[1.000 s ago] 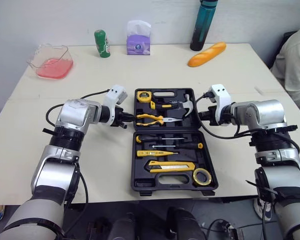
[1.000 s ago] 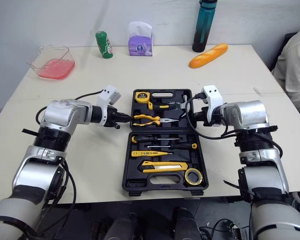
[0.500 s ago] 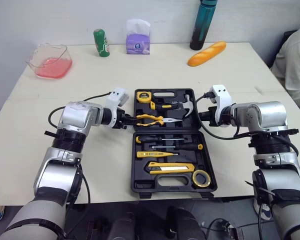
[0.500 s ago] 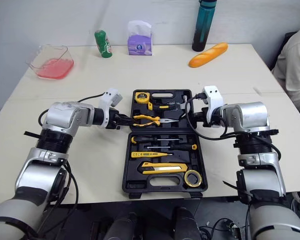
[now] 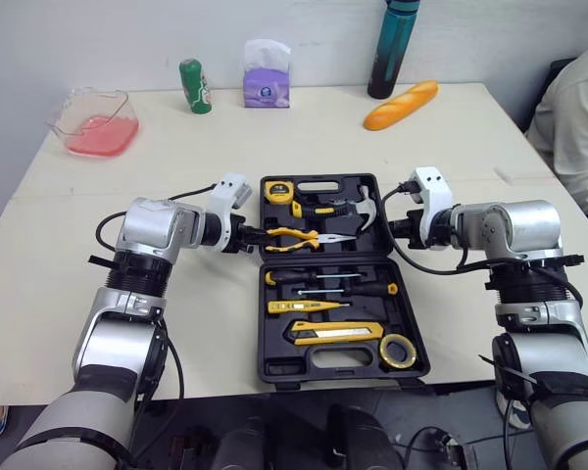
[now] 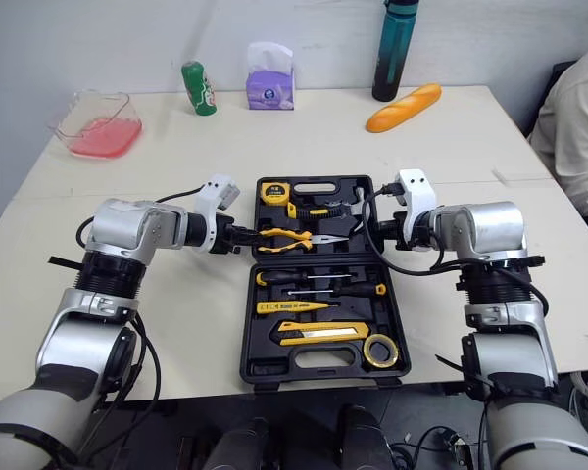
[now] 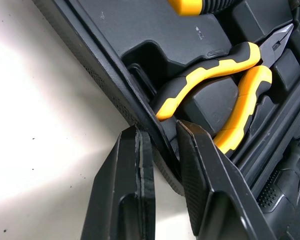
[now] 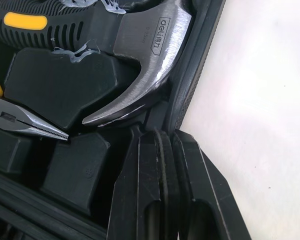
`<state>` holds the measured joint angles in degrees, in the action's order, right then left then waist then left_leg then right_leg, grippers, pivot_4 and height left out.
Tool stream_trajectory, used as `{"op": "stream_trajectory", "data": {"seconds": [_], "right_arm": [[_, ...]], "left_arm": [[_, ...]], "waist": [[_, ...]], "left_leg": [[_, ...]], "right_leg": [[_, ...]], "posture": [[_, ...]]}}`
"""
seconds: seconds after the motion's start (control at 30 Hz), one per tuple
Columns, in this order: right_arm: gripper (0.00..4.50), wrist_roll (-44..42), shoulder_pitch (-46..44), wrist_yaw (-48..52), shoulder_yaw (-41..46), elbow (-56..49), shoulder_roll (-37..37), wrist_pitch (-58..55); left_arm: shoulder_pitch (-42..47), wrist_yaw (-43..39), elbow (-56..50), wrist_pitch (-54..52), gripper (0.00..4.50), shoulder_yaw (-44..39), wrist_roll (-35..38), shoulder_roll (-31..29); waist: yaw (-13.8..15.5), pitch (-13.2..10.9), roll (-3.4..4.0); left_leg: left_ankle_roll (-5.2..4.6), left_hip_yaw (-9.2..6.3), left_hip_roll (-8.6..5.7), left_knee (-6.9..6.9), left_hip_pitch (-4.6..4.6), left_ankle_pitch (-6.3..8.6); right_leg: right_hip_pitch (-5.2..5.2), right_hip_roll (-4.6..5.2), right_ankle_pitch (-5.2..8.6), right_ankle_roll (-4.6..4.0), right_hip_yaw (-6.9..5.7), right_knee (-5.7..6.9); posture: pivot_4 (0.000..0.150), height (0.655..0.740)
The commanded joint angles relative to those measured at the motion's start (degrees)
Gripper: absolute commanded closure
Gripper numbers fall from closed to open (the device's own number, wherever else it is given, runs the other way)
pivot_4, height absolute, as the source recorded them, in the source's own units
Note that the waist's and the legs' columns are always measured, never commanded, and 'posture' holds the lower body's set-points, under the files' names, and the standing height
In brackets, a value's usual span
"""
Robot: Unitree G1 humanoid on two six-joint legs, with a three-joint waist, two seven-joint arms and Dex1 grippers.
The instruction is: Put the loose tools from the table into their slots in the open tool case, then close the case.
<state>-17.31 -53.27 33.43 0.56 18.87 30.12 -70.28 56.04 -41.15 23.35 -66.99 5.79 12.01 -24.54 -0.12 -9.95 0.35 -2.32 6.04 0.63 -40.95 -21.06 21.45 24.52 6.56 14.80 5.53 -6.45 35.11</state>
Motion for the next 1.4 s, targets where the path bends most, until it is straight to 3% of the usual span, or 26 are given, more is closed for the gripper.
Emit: {"op": "stream_trajectory", "data": {"seconds": [0.03,0.27,0.5,0.67,0.87,1.1,1.13,1.27,1.37,1.4], "right_arm": [[4.50,-1.26,-0.96,-0.23,1.67,-1.69,-0.62,0.13],[4.50,-2.09,-1.95,-0.86,4.17,-3.45,-1.73,1.88],[4.50,-1.90,-2.76,-0.79,6.28,-6.01,-2.21,12.39],[4.50,0.40,0.23,-0.70,5.92,-9.91,-1.41,24.97],[4.50,7.85,12.58,0.12,1.92,-15.76,-0.85,51.18],[4.50,20.12,25.11,-1.57,-1.48,-12.46,2.68,91.74],[4.50,20.28,26.42,-1.90,-1.06,-12.63,3.01,94.40],[2.93,19.06,30.59,-0.12,1.09,-19.13,6.47,101.74],[1.43,10.82,38.41,7.54,2.64,-29.50,13.22,95.77],[1.40,5.16,43.22,11.81,4.28,-34.54,17.26,91.10]], "left_arm": [[-2.29,-1.02,0.36,0.06,4.09,3.38,0.43,1.73],[-2.59,-0.65,-1.67,5.16,4.09,0.31,1.76,3.21],[4.94,5.23,8.50,22.67,4.30,-8.31,0.06,4.79],[4.15,4.45,8.76,35.81,4.49,-8.03,-1.74,4.05],[-5.82,4.19,1.64,53.14,4.49,-3.57,-6.87,2.98],[-17.53,9.48,-8.65,59.66,4.49,-5.38,-9.21,1.19],[-19.41,9.66,-11.43,59.17,4.04,-6.29,-8.35,0.80],[-27.53,6.52,-26.88,50.33,2.38,-10.71,-1.08,-2.51],[-35.05,-0.35,-39.08,36.83,0.98,-15.48,9.68,-9.65],[-38.69,-3.90,-42.76,30.93,0.57,-18.36,14.67,-13.86]], "waist": [[-0.02,0.00,0.01],[0.08,0.01,0.02],[-0.08,-0.14,0.05],[-0.35,-0.27,0.05],[-0.98,-0.28,0.03],[-1.33,-0.29,0.01],[-1.36,-0.29,0.01],[-1.49,-0.31,-0.01],[-1.42,-0.34,-0.06],[-1.38,-0.34,-0.06]], "left_leg": [[0.00,0.00,0.01,0.00,0.00,0.00],[0.00,0.00,0.00,-0.01,-0.01,0.00],[-0.02,0.04,-0.01,0.02,-0.26,-0.03],[-0.01,0.34,-0.05,0.09,-0.95,-0.03],[-0.02,0.73,-0.41,0.36,-1.11,-0.04],[-0.12,0.71,-0.16,0.28,-0.91,-0.09],[-0.12,0.71,-0.13,0.29,-0.82,-0.09],[-0.11,0.81,-0.02,0.54,-0.27,-0.08],[-0.06,0.82,0.11,0.56,-0.23,-0.05],[-0.03,0.77,0.15,0.56,-0.16,-0.04]], "right_leg": [[0.00,0.00,0.00,0.00,0.01,0.00],[0.00,0.02,0.00,0.00,0.02,0.00],[0.29,0.02,0.00,0.00,0.01,0.01],[1.25,0.01,0.00,0.00,0.05,0.16],[1.57,0.08,0.00,0.00,-0.17,0.20],[1.46,0.17,-0.01,0.02,0.00,0.27],[1.38,0.17,-0.01,0.02,0.02,0.29],[0.97,0.14,-0.01,0.00,0.18,0.17],[0.97,0.11,0.02,-0.04,0.26,0.15],[0.91,0.12,0.03,-0.06,0.32,0.15]], "posture": [[0.150,0.7394],[0.150,0.7394],[0.150,0.7394],[0.150,0.7394],[0.150,0.7394],[0.150,0.7394],[0.150,0.7394],[0.150,0.7394],[0.150,0.7394],[0.150,0.7394]]}}
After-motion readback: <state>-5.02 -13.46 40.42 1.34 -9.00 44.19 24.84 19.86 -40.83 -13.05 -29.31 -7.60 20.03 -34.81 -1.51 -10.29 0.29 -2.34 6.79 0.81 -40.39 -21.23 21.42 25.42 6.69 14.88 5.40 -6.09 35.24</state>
